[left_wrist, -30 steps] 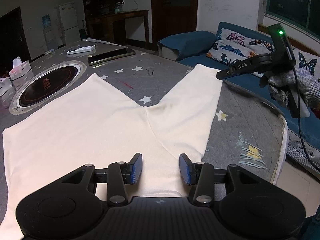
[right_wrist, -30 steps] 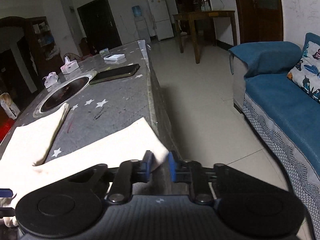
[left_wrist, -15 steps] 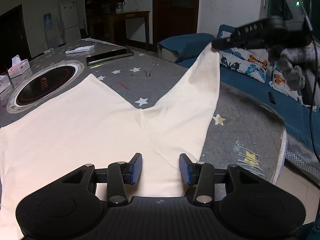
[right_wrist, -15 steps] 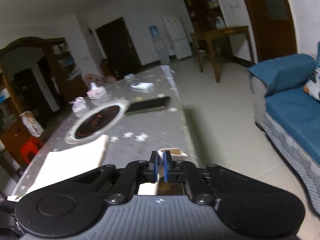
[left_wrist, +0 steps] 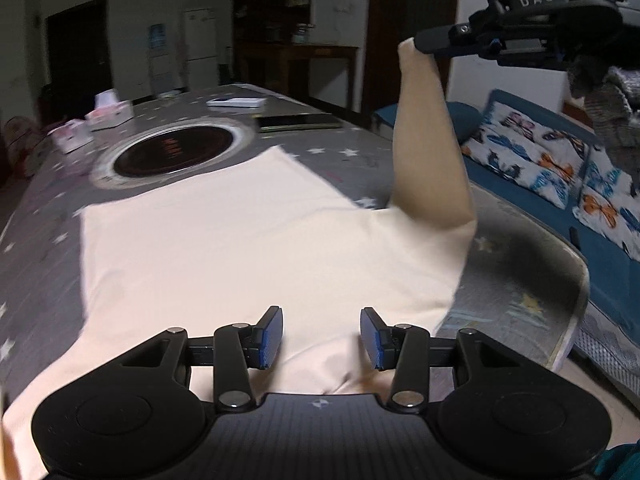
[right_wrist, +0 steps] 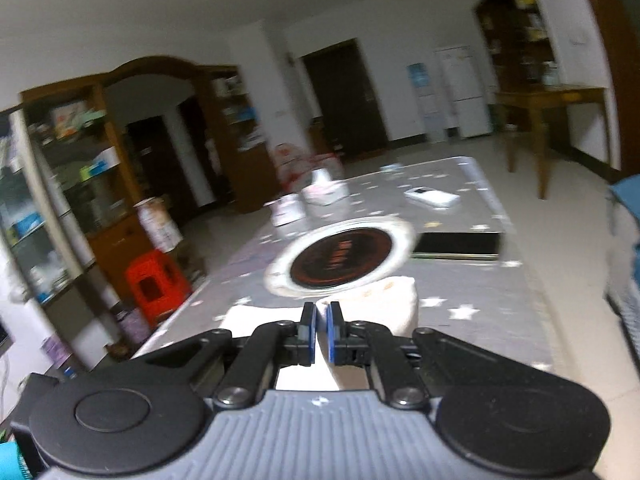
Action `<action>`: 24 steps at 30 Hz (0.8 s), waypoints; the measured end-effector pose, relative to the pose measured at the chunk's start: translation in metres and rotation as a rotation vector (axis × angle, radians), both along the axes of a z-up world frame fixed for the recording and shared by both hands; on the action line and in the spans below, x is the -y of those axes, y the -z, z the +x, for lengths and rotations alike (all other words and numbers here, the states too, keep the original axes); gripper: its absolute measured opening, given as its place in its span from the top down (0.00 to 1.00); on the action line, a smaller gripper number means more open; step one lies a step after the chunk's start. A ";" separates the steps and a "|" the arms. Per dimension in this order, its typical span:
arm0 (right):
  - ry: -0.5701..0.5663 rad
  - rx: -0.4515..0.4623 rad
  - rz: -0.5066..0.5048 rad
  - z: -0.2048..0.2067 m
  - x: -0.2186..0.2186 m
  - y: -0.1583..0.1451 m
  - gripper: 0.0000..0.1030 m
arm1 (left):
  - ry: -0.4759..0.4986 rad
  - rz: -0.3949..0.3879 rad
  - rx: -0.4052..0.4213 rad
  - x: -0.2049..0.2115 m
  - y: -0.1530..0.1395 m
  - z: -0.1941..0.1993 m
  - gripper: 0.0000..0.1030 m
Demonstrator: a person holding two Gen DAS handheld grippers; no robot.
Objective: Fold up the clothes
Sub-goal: 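Grasp the sweatshirt side edge with the right gripper and lift it up, then fold the lifted side over the body with the right gripper and release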
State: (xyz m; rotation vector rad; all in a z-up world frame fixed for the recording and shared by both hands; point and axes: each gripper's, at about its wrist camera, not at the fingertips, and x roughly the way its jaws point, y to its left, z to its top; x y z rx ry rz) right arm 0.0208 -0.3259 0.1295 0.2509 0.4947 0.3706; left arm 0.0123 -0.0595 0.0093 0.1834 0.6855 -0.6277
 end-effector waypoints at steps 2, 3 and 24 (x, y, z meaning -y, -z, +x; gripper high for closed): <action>-0.055 -0.005 -0.013 0.005 -0.028 0.001 0.95 | -0.033 -0.015 0.000 -0.014 0.000 -0.004 0.55; -0.079 -0.008 -0.021 0.008 -0.041 0.002 0.95 | -0.049 -0.023 -0.002 -0.021 0.001 -0.005 0.55; -0.372 -0.181 -0.079 0.027 -0.172 0.064 0.92 | -0.211 -0.066 -0.021 -0.081 0.005 -0.007 0.54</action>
